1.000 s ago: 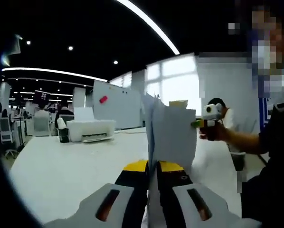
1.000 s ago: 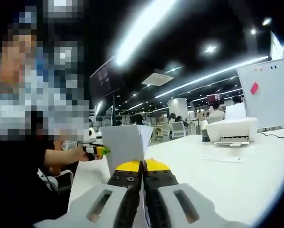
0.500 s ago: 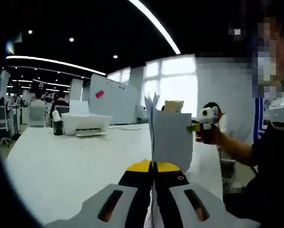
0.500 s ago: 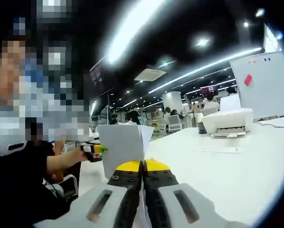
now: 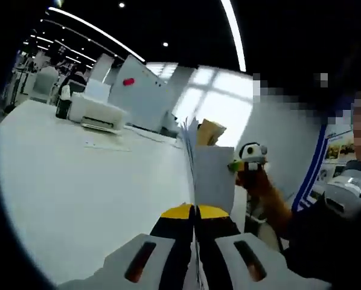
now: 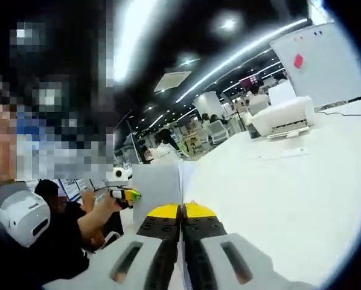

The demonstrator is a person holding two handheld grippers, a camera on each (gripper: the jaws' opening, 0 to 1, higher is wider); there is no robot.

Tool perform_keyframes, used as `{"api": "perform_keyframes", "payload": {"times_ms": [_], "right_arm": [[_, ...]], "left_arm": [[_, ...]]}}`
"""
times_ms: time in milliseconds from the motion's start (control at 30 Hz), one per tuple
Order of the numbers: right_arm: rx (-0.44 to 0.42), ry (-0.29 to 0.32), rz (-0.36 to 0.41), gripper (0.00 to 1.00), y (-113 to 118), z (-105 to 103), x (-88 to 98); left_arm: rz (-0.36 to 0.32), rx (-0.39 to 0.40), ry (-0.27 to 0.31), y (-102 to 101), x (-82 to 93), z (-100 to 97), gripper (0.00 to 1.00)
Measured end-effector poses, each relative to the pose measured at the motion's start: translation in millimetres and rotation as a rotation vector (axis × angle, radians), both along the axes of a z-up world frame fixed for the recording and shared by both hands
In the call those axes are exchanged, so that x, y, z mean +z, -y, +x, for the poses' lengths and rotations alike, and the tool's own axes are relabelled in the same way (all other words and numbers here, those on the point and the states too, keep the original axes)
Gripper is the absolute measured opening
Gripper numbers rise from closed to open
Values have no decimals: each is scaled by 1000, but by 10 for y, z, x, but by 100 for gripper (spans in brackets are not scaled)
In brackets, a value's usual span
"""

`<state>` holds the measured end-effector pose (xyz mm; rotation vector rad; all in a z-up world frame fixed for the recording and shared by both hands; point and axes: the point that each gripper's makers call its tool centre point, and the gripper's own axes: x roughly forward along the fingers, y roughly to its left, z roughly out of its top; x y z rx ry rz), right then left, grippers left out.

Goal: Organize the stack of printing papers by aligning and flattening the scattered papers on the table

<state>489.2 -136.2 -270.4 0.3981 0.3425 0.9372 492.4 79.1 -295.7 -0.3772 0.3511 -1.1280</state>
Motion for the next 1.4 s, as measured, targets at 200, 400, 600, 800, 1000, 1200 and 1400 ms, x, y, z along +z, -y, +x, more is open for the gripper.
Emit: {"api": "perform_keyframes", "payload": {"times_ms": [200,400,600,800,1000,1200,1400], "right_arm": [[-60,-17,-7,0,114,168,-150],[-93,-3,-75,0,107,308,-293],[-136,10,-118,0,115,534,-452],[-174,10,-138,0,119,776,-613],[-218,-1,-151,0,162,978,-834],[-248,1,-159,0,117,1047,-956],[-318,73,-296,0,88,1088,-1134]], "left_arm": [[5,7,-45,49,-183,111,6],[85,57,6,67,-321,298,6],[168,104,39,86,-514,534,6],[253,146,57,96,-742,784,6],[313,181,60,101,-914,966,6],[323,219,22,85,-1106,1098,6],[337,236,15,96,-1173,1115,7]]}}
